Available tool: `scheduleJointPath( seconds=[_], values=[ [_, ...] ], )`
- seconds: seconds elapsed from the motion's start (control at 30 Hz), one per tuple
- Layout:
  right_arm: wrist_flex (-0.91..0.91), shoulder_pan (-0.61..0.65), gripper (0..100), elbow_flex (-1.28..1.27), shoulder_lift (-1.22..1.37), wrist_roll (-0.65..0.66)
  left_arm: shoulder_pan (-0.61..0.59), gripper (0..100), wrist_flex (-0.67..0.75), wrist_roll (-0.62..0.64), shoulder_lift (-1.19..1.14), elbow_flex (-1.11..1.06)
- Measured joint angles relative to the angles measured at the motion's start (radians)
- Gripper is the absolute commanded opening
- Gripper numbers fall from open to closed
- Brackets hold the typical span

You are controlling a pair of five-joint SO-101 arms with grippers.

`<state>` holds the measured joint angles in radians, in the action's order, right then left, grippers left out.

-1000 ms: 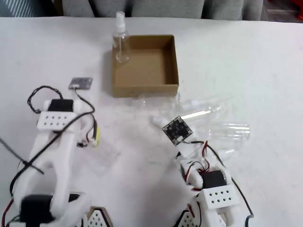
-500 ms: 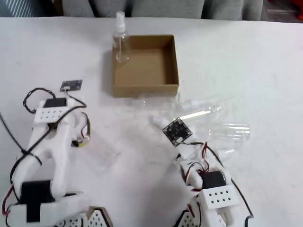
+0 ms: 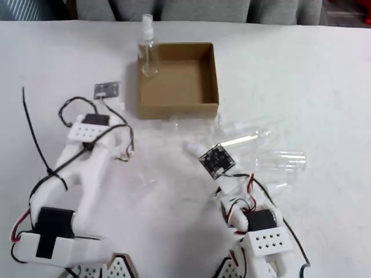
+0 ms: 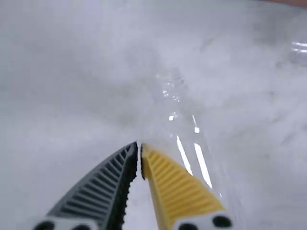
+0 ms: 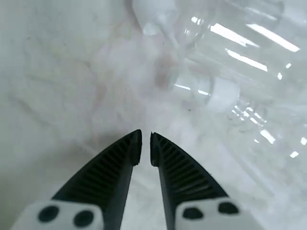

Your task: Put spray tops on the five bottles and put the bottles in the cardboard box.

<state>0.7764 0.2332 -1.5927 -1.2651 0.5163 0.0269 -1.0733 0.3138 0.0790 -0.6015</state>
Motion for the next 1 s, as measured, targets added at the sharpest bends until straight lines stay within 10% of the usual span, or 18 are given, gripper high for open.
scheduleJointPath(
  seconds=[0.4,0.6,1.0],
  values=[
    [-0.017,0.000,1.8,-0.025,0.000,0.066,0.149,3,-0.029,0.021,0.190,0.025],
    [-0.017,0.000,1.8,-0.025,0.000,0.066,0.169,18,-0.029,0.043,0.222,-0.021],
    [-0.017,0.000,1.8,-0.025,0.000,0.069,-0.046,11,-0.144,0.158,0.351,-0.060]
  ],
)
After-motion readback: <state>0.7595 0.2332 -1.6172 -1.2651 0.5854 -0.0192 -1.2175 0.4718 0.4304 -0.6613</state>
